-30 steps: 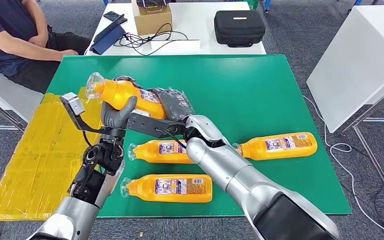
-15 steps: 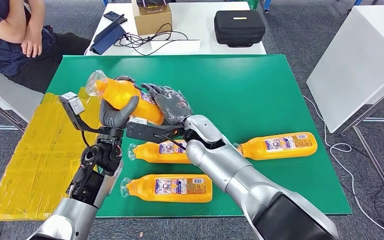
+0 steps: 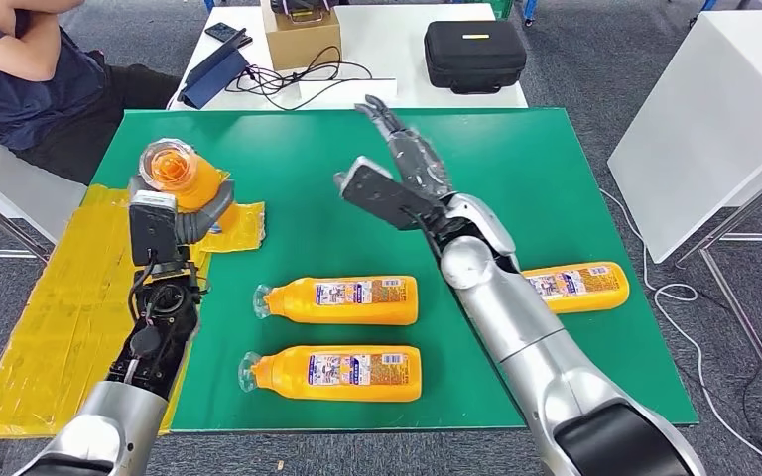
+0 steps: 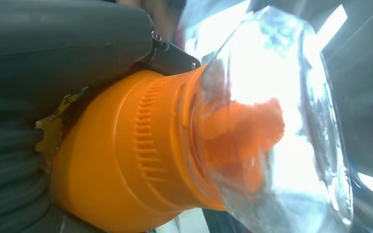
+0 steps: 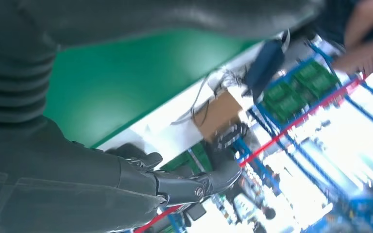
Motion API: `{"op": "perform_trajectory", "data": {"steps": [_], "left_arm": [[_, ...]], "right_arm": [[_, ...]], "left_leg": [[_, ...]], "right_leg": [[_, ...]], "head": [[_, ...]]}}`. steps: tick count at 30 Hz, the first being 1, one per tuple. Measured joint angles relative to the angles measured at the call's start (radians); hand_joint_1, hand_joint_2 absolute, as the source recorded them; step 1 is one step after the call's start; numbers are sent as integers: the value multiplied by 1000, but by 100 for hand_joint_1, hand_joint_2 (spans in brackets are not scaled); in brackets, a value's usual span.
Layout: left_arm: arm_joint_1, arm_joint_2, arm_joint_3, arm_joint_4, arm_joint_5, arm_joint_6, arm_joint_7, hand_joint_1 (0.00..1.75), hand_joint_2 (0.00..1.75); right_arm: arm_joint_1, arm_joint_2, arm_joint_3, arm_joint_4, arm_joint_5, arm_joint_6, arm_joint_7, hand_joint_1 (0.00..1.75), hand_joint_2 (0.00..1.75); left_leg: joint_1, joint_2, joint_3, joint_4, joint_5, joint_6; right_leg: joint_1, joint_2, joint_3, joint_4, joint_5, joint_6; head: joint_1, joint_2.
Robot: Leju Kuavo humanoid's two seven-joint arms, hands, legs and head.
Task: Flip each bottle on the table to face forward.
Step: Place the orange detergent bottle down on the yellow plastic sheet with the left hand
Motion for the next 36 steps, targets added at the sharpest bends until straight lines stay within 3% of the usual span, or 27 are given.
{"op": "perform_trajectory", "data": {"steps": [3,6,8,15,18,27,36], "left_arm": [[-19,27,67,51,-423,149,14,175,175],[-22,33,192,74,-838,162,61,175,175],[-21,36,259,89,-963,163,83,175,175],[-21,42,366,116,-1004,163,97,175,175],[-21,47,372,139,-1082,163,169,175,175],[-8,92,295,283,-1176,163,385,175,175],[-17,121,221,505,-1190,164,424,175,175]], "right_arm": [[15,-32,-46,-62,-29,29,-14,0,0],[16,-45,-64,-81,-42,40,-29,0,0],[16,-48,-68,-85,-46,43,-35,0,0],[16,-53,-79,-88,-51,46,-42,0,0],[16,-53,-79,-89,-59,50,-52,0,0],[7,-40,-78,-89,-66,76,-84,0,0],[-9,-24,-70,-77,-58,91,-97,0,0]], "left_leg": [[0,1,0,0,0,0],[0,2,0,0,0,0],[0,3,0,0,0,0],[0,2,0,0,0,0],[0,2,0,0,0,0],[0,1,0,0,0,0],[0,1,0,0,0,0]], "right_leg": [[0,0,0,0,0,0],[0,1,0,0,0,0],[0,2,0,0,0,0],[0,2,-1,0,0,0],[0,2,-1,0,0,0],[0,2,-1,0,0,0],[0,1,-1,0,0,0]], "head": [[0,0],[0,0],[0,0],[0,0],[0,0],[0,0],[0,0]]}}
